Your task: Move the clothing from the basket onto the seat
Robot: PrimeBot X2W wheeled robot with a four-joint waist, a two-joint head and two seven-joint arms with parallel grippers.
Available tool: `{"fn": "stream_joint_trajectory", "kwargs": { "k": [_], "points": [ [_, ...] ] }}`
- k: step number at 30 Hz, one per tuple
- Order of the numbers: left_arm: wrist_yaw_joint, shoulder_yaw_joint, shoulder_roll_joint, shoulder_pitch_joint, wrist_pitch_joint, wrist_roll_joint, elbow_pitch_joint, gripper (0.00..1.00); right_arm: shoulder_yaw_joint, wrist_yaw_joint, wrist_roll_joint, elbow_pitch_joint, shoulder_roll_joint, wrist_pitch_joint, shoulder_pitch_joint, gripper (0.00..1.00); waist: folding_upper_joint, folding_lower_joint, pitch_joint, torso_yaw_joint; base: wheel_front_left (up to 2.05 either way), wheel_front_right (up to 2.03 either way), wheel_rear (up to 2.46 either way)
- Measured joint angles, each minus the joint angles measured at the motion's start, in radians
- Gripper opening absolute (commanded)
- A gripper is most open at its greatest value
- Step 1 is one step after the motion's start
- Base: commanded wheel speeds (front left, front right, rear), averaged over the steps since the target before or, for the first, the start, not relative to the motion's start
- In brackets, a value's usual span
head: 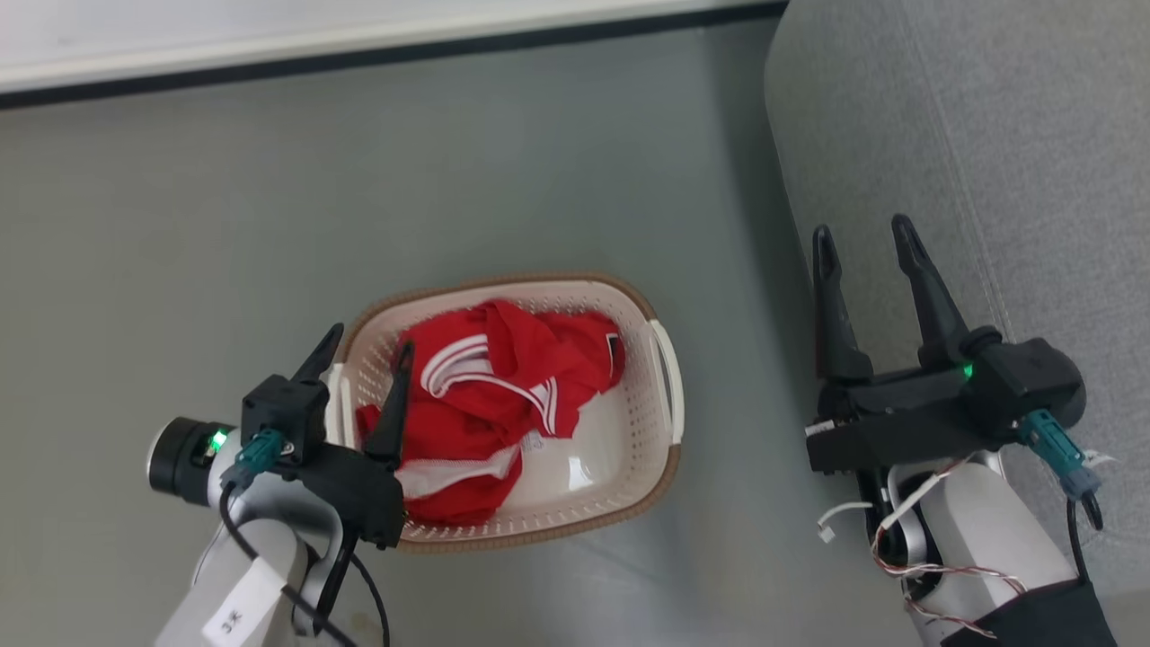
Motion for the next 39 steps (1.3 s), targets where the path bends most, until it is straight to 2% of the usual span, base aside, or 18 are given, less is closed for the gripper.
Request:
{"fn": "stream_joint_trajectory", "kwargs": {
  "k": [15,30,39],
  "points": [
    [-0.033,-0.054,0.001,-0.126,0.048,0.06,0.159,1.0,0.016,-0.007,-0.035,-0.065,0.044,0.0,-0.074,1.0,0.0,0.0001,0.187,-0.092,0.0,0.0,0.0],
    [-0.05,-0.119,0.082,-0.262,0.097,0.184,0.293,1.0,0.066,-0.007,-0.033,-0.095,0.075,0.0,-0.107,1.0,0.0,0.0,0.34,-0.212,0.0,0.0,0.0],
    [-0.049,-0.115,0.12,-0.325,0.106,0.198,0.344,1.0,0.086,-0.009,-0.018,-0.101,0.082,0.0,-0.108,1.0,-0.0001,-0.0001,0.407,-0.283,0.0,0.0,0.0]
  ]
}}
